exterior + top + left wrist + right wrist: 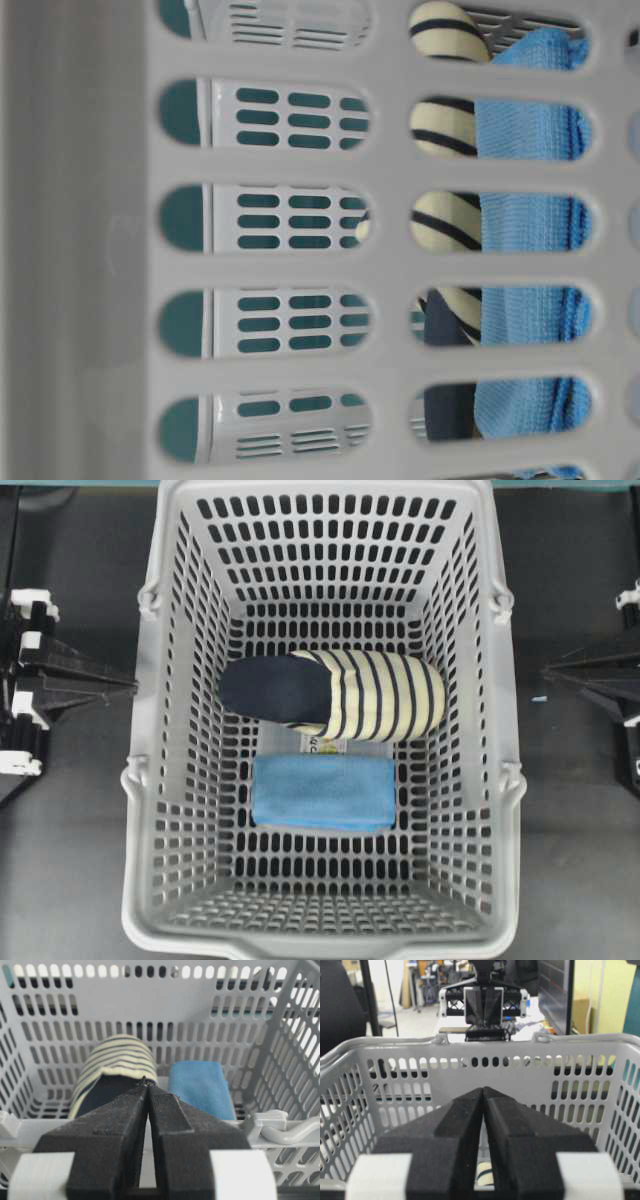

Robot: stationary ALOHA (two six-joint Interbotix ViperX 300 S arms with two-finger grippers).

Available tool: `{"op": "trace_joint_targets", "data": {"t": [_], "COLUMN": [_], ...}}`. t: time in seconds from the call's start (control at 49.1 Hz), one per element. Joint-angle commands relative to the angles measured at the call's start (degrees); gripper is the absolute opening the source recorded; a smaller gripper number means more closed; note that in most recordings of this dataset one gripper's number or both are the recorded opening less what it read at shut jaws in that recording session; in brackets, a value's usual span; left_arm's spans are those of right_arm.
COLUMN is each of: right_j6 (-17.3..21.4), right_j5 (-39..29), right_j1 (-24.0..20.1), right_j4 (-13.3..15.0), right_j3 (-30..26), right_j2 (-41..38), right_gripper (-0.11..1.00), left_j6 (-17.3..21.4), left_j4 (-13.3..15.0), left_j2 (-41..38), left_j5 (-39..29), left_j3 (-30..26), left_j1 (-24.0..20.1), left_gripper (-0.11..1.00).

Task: Pick up the blue cloth from the shopping basket with the left arm.
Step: 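Lower the left gripper into the basket and close it on the blue cloth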

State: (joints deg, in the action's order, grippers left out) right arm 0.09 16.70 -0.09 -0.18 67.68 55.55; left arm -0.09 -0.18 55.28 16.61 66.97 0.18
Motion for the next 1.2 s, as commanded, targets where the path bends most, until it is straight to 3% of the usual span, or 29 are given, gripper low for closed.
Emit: {"op": "trace_joint_targets", "data": {"t": [0.0,0.082,0.448,0.734,0.876,1.04,1.182], "right_j6": [0.44,0.53,0.53,0.62,0.70,0.70,0.70], "right_j5": [0.62,0.44,-3.34,-6.59,-6.68,-6.68,-6.68], "right_j1": [0.26,0.26,0.26,0.26,0.26,0.18,0.09], "right_j4": [-0.18,-0.35,-0.35,-0.35,-0.35,-0.35,-0.35], "right_j3": [-1.41,-2.11,-2.99,-2.99,-2.99,-2.99,-2.90], "right_j2": [-0.35,-0.09,-0.44,0.00,0.09,0.18,0.62], "right_gripper": [0.01,0.01,0.01,0.01,0.01,0.01,0.01], "left_j6": [-1.14,-1.23,-0.62,-0.62,-0.79,-1.67,-1.76], "left_j4": [-2.29,-2.29,-2.37,-2.37,-2.37,-2.29,-2.37], "left_j2": [-1.93,-4.75,-25.93,-43.77,-50.54,-56.87,-60.47], "left_j5": [-3.34,-9.76,-42.01,-59.77,-65.48,-66.09,-66.09], "left_j3": [-5.89,-11.25,-37.35,-54.84,-60.73,-64.07,-65.13], "left_j1": [-0.18,-0.35,1.05,2.99,3.87,5.27,7.03], "left_gripper": [0.06,0.00,0.00,0.00,0.00,0.05,0.27]}}
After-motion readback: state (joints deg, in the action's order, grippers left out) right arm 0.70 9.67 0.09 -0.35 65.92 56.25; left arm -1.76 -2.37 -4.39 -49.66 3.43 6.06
